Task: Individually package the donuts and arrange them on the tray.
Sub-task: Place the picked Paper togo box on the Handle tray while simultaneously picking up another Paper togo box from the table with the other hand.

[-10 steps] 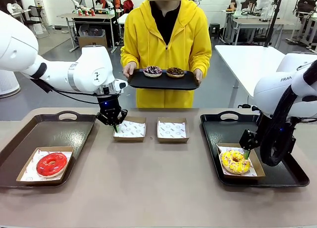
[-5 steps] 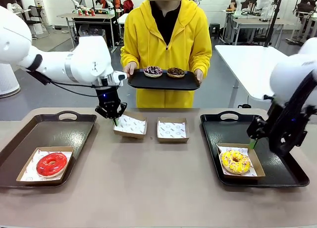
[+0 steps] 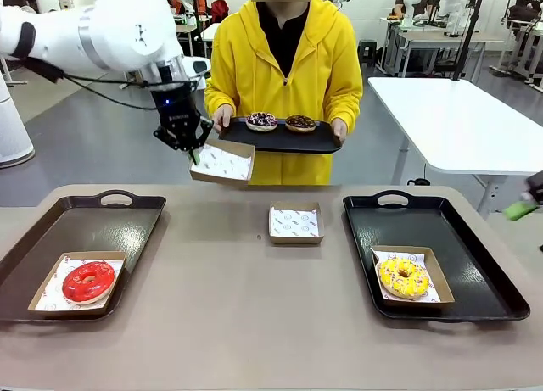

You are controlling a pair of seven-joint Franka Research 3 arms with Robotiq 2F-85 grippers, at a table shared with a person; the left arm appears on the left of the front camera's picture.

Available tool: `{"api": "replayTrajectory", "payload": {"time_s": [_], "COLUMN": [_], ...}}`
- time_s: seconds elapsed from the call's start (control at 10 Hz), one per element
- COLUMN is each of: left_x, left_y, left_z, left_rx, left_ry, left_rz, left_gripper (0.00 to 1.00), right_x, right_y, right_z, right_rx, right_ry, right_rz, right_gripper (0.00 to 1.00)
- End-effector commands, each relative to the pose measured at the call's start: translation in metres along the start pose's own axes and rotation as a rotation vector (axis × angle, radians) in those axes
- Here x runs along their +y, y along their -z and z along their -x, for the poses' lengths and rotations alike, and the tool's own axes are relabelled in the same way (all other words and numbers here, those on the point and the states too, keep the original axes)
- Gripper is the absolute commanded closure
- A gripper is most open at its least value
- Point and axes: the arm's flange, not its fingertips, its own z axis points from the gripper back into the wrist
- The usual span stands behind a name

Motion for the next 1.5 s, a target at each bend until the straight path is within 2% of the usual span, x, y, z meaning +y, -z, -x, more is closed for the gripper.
{"api": "replayTrajectory", "payload": {"time_s": [0.0,0.3,0.6,0.7,0.8,0.9,1.4], "left_x": [-0.015,-0.040,-0.046,-0.039,-0.039,-0.039,-0.039], "left_y": [-0.004,-0.009,-0.007,-0.002,-0.002,-0.002,-0.002], "left_z": [-0.016,-0.030,-0.047,-0.028,-0.028,-0.028,-0.028], "left_rx": [0.008,0.003,0.011,0.005,0.005,0.005,0.005], "left_ry": [-0.003,0.014,-0.021,0.028,0.028,0.028,0.028], "left_rz": [-0.022,-0.068,-0.095,-0.060,-0.060,-0.060,-0.060], "left_gripper": [1.00,1.00,1.00,1.00,1.00,1.00,1.00], "right_x": [-0.027,-0.071,-0.114,-0.122,-0.120,-0.111,-0.111], "right_y": [-0.021,-0.049,-0.060,-0.059,-0.052,-0.053,-0.053], "right_z": [-0.017,-0.029,-0.032,-0.033,-0.036,-0.024,-0.024], "right_rx": [0.032,-0.033,-0.033,-0.022,-0.019,-0.045,-0.045], "right_ry": [-0.008,-0.026,-0.103,-0.114,-0.138,-0.086,-0.086], "right_rz": [-0.181,-0.394,-0.537,-0.543,-0.509,-0.511,-0.511], "right_gripper": [0.00,0.00,0.00,0.00,0.00,0.00,0.00]}}
